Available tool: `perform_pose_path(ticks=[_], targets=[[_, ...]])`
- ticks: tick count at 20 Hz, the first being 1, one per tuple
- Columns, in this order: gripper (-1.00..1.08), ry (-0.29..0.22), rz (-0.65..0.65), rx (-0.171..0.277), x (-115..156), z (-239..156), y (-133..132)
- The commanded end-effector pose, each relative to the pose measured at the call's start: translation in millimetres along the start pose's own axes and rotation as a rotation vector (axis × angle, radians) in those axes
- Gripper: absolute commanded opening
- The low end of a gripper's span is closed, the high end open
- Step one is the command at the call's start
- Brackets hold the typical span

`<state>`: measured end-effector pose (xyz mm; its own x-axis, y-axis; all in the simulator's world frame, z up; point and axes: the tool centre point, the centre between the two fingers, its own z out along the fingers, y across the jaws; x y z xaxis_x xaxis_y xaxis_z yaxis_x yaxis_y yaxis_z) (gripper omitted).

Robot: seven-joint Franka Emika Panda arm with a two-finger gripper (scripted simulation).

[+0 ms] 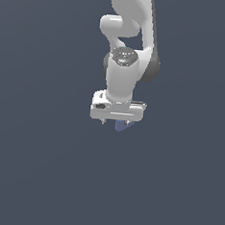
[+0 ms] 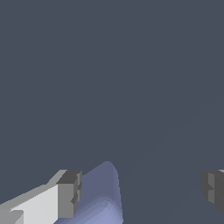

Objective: Pick up the object and move it to a goal position.

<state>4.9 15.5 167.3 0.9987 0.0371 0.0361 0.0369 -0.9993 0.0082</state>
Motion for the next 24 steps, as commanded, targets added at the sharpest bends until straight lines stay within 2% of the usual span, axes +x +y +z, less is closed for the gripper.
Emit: perform_pose_path(ticks=[1, 11, 24], targets=[[1.0, 0.0, 0.0, 0.0, 0, 0, 0], [1.0, 0.015, -0.013, -0.015, 8, 0, 18], [1.0, 0.011, 0.068, -0.012, 1, 2, 10]])
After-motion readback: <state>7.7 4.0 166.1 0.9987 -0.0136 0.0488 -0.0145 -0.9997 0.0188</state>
